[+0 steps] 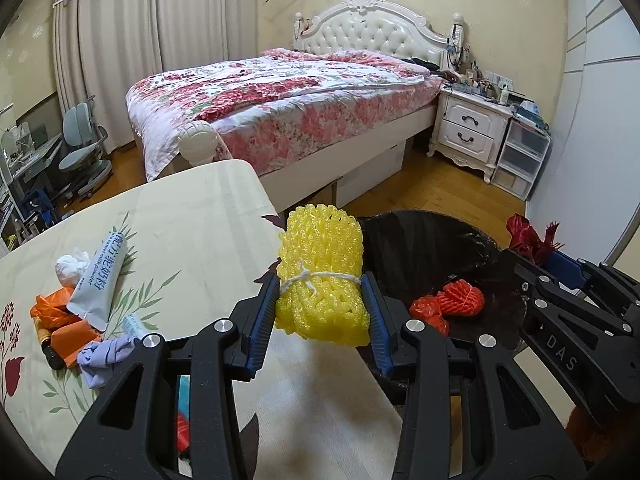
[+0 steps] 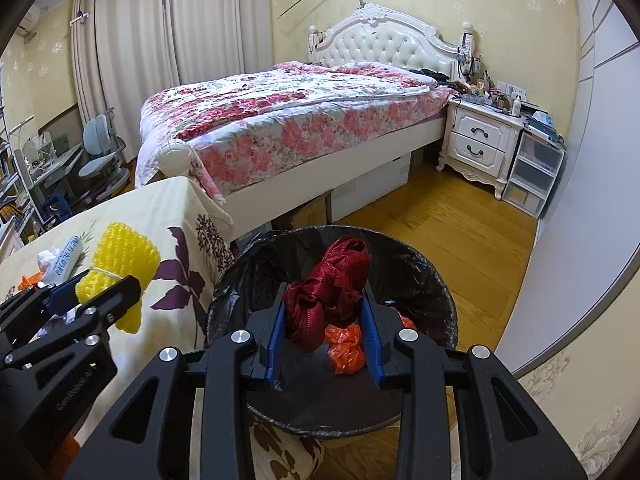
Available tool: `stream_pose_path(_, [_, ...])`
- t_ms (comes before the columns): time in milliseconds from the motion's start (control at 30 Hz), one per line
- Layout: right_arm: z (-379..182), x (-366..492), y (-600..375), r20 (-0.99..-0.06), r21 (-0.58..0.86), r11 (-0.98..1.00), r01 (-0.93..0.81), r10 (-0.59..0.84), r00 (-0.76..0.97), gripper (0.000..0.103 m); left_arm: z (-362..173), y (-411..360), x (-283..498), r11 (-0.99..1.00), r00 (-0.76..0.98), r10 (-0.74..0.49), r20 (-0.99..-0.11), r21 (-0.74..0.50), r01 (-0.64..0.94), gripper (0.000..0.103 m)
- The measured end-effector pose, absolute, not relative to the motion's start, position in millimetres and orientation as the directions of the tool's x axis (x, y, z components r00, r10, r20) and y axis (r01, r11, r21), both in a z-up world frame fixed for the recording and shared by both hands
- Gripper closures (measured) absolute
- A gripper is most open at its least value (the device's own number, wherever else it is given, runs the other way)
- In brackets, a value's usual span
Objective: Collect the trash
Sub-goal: 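Carry the yellow net and the dark red ribbon over the trash bin, then open both tools to drop the yellow net and ribbon into the bin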
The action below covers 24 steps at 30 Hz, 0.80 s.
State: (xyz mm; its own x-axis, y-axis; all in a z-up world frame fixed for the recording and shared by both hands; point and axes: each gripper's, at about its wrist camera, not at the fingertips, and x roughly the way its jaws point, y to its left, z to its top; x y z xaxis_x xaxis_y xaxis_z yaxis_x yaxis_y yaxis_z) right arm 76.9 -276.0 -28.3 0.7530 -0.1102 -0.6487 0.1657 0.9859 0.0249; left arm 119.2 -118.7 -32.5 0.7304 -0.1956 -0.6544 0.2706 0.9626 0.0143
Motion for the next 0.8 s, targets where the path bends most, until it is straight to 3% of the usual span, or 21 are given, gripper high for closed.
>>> stream_pose_path(300, [-38, 88, -293, -0.664, 0.03, 0.982, 0.188, -0.121, 0.738, 0.069, -49, -135, 136, 0.96, 0.71, -0.169, -0.684, 0.047, 0.274, 0.062])
stream_pose_path(467, [-40, 90, -296, -0.655, 0.009, 0.977, 0.212, -0.154, 0.74, 0.052, -51, -134, 137, 0.961, 0.708, -0.165, -0.687, 0.051, 0.273, 0.045])
stream_pose_path(533, [-40, 88, -297, -0.649, 0.005, 0.974, 0.225, -0.168, 0.742, 0.047, -49, -133, 135, 0.962, 0.717, -0.157, -0.679, 0.06, 0.267, 0.033])
stream_pose_path(633, [-38, 86, -299, -0.642, 0.003, 0.971, 0.24, -0.182, 0.745, 0.045, -46, -129, 133, 0.964, 0.725, -0.157, -0.671, 0.054, 0.259, 0.025])
stream_pose_path(800, [-35, 81, -301, -0.64, 0.002, 0.969, 0.249, -0.189, 0.745, 0.044, -39, -124, 131, 0.968, 0.733, -0.149, -0.664, 0.052, 0.244, 0.02])
